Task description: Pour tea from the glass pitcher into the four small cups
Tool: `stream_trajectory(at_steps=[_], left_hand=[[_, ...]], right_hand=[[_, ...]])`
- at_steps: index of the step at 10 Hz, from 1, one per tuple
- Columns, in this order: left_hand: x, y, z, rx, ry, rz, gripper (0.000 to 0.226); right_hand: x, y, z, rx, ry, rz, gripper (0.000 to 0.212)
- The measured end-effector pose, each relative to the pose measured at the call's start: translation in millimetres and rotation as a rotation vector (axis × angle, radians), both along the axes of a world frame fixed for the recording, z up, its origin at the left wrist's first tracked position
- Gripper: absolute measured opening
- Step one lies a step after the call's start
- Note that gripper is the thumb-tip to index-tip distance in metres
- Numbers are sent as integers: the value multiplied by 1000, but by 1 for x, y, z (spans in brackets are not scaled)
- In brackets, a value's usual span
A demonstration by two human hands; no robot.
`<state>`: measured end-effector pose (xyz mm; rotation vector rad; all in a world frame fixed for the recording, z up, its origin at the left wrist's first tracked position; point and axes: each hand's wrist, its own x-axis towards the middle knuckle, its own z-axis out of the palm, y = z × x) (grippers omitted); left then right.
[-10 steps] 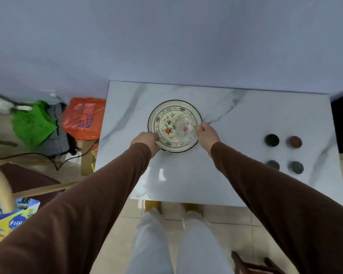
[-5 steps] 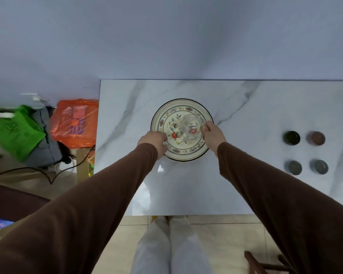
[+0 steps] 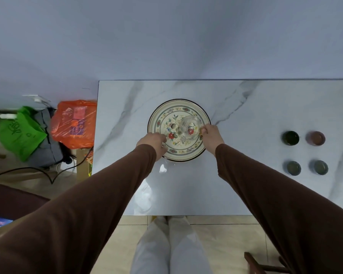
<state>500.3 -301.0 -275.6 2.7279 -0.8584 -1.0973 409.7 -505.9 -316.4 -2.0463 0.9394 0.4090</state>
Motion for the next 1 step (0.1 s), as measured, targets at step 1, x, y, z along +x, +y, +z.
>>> stream_trajectory(at_steps=[1], left_hand=[[-6, 5, 11, 0, 21, -3, 41]], right_hand=[[-13, 0, 13, -23, 41, 16, 36]])
